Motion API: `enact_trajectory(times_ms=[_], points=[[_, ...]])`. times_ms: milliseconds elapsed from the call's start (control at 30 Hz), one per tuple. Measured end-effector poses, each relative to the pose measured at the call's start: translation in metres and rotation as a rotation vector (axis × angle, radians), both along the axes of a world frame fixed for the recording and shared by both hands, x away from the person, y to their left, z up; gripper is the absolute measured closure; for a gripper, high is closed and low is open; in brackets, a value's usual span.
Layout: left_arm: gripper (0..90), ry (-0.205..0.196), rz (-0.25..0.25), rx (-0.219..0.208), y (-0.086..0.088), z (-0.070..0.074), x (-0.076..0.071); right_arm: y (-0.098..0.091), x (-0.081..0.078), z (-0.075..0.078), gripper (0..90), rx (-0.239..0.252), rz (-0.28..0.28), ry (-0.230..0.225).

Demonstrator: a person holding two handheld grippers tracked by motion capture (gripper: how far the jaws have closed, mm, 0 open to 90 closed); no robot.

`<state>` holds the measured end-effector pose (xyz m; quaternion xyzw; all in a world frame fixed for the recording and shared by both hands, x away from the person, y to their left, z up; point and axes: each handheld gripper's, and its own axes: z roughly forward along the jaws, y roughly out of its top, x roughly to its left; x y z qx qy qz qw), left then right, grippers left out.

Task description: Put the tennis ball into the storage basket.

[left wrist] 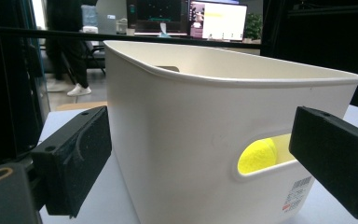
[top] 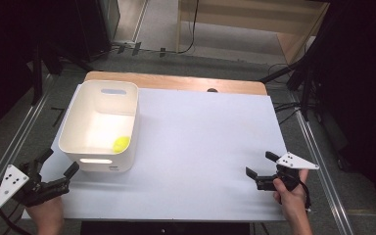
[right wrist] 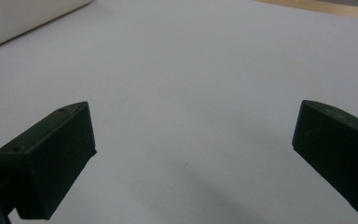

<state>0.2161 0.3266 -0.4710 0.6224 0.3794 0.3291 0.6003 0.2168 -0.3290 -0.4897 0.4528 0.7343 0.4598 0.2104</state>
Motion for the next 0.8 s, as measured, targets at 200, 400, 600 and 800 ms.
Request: enact_trajectory(times_ms=[200,400,600,800], points=[[5.8,0.002,-0.002,-0.011,0.001,0.000,0.000,-0.006,-0.007,-0.008,0.0,0.008,-0.019,-0.015],[5.8,0.001,-0.005,-0.012,0.001,0.000,0.000,-0.011,-0.018,-0.013,0.0,0.010,-0.029,-0.034],[5.8,0.001,-0.005,-0.013,0.001,0.000,0.000,-0.020,-0.024,-0.014,0.0,0.040,-0.063,-0.041],[5.8,0.004,-0.003,-0.009,0.000,0.000,0.000,-0.020,-0.023,-0.015,0.0,0.040,-0.055,-0.035]])
